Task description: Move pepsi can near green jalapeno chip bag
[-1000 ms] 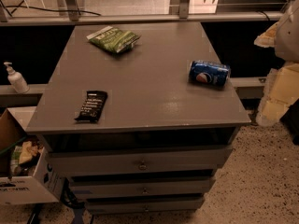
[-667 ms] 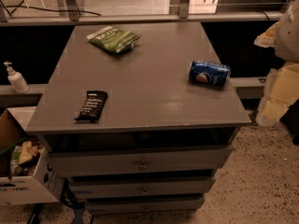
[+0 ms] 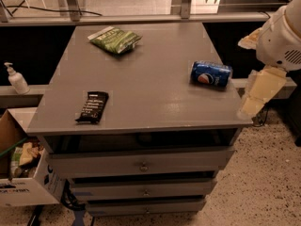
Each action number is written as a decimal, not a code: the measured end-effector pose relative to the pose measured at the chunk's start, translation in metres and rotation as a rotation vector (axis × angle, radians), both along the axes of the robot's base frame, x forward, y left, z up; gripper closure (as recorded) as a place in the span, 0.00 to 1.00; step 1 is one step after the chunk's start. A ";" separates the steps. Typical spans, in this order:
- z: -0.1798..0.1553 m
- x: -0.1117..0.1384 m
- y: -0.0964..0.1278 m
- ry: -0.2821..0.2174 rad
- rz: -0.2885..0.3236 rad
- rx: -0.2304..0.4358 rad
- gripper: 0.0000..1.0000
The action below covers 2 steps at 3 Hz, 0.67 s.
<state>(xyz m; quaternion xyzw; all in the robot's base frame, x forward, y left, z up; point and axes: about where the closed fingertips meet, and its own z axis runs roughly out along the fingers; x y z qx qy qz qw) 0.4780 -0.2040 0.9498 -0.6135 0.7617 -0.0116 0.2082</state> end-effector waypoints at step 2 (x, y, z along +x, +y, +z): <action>-0.045 0.088 0.010 -0.096 0.016 0.059 0.00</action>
Offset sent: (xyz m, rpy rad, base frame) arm 0.1473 0.0145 -0.0675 0.0723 -0.1554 0.0222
